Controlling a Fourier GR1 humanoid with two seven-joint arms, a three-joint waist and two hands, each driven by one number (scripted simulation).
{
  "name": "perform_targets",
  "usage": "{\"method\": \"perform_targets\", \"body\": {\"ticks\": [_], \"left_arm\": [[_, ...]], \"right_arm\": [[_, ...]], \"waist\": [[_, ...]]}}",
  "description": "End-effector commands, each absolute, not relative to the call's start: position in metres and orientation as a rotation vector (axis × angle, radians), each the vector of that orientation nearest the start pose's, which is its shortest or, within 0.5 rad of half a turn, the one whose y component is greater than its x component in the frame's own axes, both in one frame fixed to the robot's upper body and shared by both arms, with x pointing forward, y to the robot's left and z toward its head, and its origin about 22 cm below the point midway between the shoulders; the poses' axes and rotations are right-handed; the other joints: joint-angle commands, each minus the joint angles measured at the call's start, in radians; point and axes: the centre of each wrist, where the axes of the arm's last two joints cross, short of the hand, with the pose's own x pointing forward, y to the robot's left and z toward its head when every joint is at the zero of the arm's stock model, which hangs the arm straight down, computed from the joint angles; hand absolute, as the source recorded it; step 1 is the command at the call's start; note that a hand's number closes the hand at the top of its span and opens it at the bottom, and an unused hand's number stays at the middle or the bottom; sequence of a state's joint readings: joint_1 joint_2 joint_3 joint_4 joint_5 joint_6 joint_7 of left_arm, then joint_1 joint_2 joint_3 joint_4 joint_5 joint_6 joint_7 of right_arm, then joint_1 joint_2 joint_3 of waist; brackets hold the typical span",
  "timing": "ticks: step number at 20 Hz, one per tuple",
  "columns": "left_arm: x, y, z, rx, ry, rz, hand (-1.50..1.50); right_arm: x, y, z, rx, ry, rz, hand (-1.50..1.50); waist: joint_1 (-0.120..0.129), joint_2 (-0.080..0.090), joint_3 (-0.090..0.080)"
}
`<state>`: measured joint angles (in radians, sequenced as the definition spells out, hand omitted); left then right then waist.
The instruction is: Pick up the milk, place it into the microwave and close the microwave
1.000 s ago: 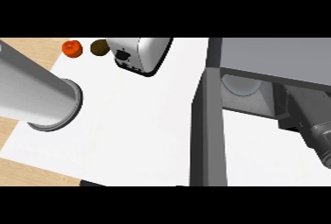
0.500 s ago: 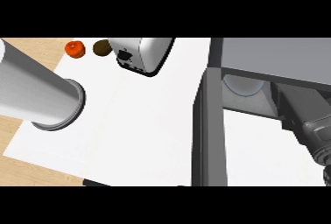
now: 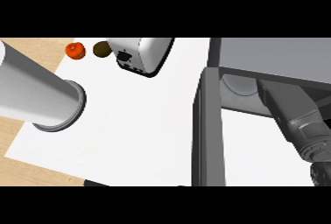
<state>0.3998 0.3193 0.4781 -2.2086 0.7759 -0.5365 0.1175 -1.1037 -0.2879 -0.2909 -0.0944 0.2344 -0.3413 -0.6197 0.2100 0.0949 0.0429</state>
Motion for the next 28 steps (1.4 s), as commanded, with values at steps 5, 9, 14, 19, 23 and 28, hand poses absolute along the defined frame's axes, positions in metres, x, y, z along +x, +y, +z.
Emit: {"method": "perform_targets", "body": {"ticks": [5, 9, 14, 19, 23, 28], "left_arm": [[0.121, 0.365, 0.132, -0.283, -1.876, -0.183, -1.5], [0.121, 0.361, 0.129, -0.295, -1.858, -0.195, -1.5], [0.12, 0.358, 0.116, -0.297, -1.839, -0.168, -1.5], [0.12, 0.344, 0.1, -0.319, -1.823, -0.159, -1.5], [0.117, 0.33, 0.089, -0.402, -1.814, -0.181, -1.5], [0.127, 0.316, 0.075, -0.507, -1.779, -0.24, -1.5]], "right_arm": [[0.465, -0.194, 0.093, -0.501, -1.892, 0.264, -1.5], [0.464, -0.19, 0.091, -0.537, -1.913, 0.183, -1.5], [0.46, -0.203, 0.077, -0.568, -1.883, 0.213, -1.5], [0.453, -0.205, 0.06, -0.511, -1.856, 0.276, -1.5], [0.45, -0.233, 0.057, -0.422, -1.858, 0.253, -1.5], [0.442, -0.229, 0.038, -0.139, -1.871, 0.204, -1.5]], "waist": [[0.002, -0.023, -0.039], [-0.03, -0.037, -0.039], [-0.055, -0.04, -0.04], [-0.094, -0.05, -0.041], [-0.122, -0.06, -0.041], [-0.146, -0.062, -0.04]]}}
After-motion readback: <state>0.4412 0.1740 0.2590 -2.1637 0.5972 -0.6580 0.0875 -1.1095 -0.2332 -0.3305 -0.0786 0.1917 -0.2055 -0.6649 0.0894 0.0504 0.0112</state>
